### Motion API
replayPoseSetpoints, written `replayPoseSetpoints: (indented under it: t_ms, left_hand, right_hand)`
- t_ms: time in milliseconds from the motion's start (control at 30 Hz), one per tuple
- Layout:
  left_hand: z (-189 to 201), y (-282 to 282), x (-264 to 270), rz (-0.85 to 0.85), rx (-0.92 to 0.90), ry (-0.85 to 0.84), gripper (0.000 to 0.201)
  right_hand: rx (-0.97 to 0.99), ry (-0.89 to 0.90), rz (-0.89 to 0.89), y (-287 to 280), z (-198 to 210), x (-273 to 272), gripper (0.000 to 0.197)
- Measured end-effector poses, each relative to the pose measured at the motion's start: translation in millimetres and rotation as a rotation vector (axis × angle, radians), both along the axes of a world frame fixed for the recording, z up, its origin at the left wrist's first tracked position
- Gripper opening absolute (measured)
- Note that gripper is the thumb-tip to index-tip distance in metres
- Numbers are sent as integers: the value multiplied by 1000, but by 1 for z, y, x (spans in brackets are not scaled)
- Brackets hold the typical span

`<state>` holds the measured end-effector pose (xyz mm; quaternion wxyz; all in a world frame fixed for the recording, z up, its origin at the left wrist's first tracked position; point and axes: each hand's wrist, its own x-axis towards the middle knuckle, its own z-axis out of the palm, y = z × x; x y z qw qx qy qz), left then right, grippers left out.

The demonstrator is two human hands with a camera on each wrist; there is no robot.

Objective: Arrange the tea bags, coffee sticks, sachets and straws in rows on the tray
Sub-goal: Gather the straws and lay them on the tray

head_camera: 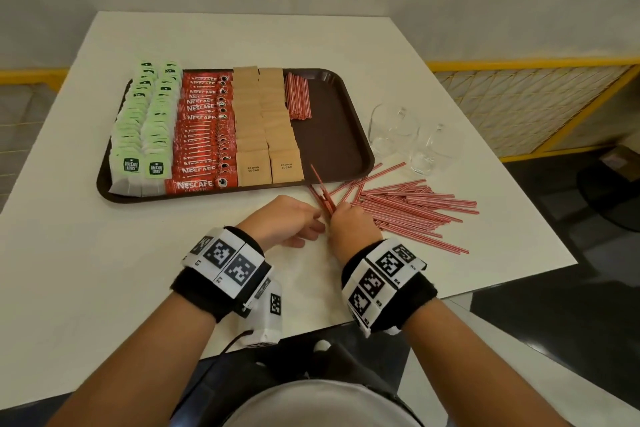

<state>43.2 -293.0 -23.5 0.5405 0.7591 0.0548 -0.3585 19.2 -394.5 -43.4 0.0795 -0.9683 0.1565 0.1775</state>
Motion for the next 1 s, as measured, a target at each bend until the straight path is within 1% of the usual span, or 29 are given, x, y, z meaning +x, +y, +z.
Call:
replayPoseSetpoints:
  t_ms: [100, 267, 333, 400, 467, 533, 600, 733, 833, 900, 1000]
  left_hand:
    - [-1, 5, 3, 45, 1, -3, 13]
    - [-3, 10, 4, 74, -19, -8, 28]
    - [-3, 11, 4, 73, -73, 0, 34]
    - [0, 9, 3, 104, -148, -52, 42]
    - [6, 6, 5, 199, -192, -173, 51]
    - [11, 3, 10, 279, -175, -303, 49]
    - [14, 2, 14, 301, -130, -362, 44]
    - [8, 2, 13, 293, -101, -357, 38]
    - [6, -2, 13, 393, -137, -419, 27]
    - [10, -4, 17, 448, -181, -452, 28]
    - [18, -9, 28, 486, -214, -456, 31]
  right_hand:
    - [-10, 25, -30, 0, 0, 0, 33]
    - [31, 47, -75, -3, 2, -2, 35]
    - [52, 43, -71, -6, 4, -5, 37]
    - [84, 23, -49, -8, 6, -6, 37]
    - [136, 4, -23, -11, 11, -6, 35]
    - [169, 4, 1, -14, 16, -6, 36]
    - [187, 16, 31, -18, 20, -8, 40]
    - [220, 37, 69, -25, 24, -11, 38]
    - [283, 19, 135, -27, 28, -7, 27]
    - [326, -7, 215, -26, 32, -4, 17]
    - [365, -30, 343, -22, 36, -1, 14]
